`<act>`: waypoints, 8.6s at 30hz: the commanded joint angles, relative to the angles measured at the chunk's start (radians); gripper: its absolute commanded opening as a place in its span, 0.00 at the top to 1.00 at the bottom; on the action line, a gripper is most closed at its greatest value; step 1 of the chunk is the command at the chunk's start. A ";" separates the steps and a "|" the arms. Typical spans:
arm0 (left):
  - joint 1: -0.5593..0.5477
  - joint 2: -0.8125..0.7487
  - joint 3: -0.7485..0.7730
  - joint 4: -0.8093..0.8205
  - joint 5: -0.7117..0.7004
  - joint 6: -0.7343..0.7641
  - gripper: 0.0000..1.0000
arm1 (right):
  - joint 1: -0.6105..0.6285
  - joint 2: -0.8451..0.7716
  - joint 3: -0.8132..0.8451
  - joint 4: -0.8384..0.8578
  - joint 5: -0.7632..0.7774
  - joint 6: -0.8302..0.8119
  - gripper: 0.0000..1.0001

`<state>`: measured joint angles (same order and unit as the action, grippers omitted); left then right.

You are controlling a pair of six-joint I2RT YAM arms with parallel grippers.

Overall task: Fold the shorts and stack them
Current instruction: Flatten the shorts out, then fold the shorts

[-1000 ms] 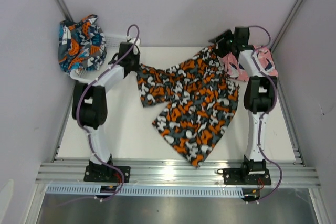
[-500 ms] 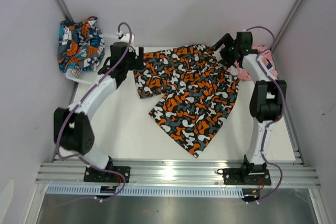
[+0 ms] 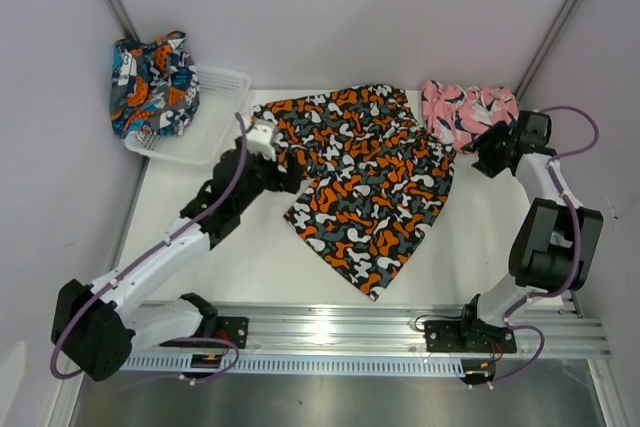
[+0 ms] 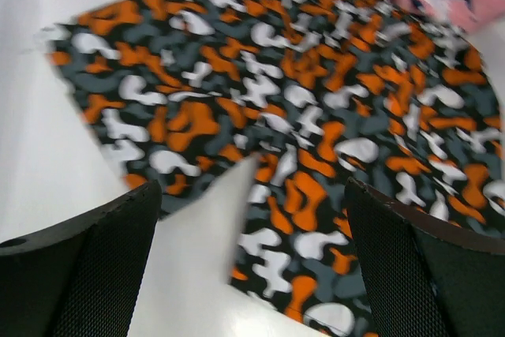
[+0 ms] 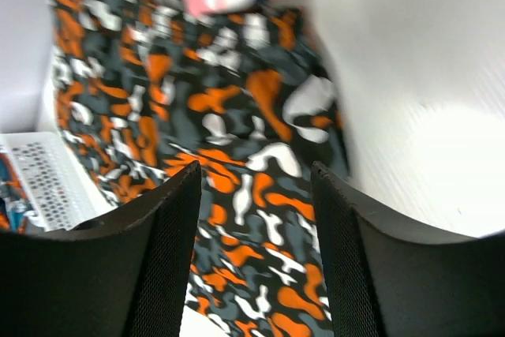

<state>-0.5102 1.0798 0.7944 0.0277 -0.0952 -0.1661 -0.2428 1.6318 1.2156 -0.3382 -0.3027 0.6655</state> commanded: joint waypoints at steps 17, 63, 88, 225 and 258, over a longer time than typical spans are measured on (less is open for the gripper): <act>-0.685 0.431 0.290 -0.287 -0.328 -0.018 0.01 | 0.051 0.172 0.045 0.082 0.129 -0.049 0.37; -0.949 0.652 0.336 -0.486 -0.264 -0.081 0.14 | 0.180 0.252 -0.024 0.065 0.361 -0.052 1.00; -1.034 0.557 0.270 -0.606 -0.311 -0.283 0.30 | 0.165 0.295 -0.022 0.090 0.336 -0.046 1.00; 0.107 0.418 0.633 -0.606 -0.141 -0.090 0.01 | 0.225 0.153 0.308 -0.044 0.225 0.054 0.05; -0.077 0.549 0.330 -0.319 0.018 -0.182 0.01 | 0.146 0.256 -0.425 0.939 -0.032 0.270 0.32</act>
<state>-0.5861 1.6222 1.1240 -0.3229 -0.1001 -0.3332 -0.1078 1.8538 0.8299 0.4622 -0.3328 0.8581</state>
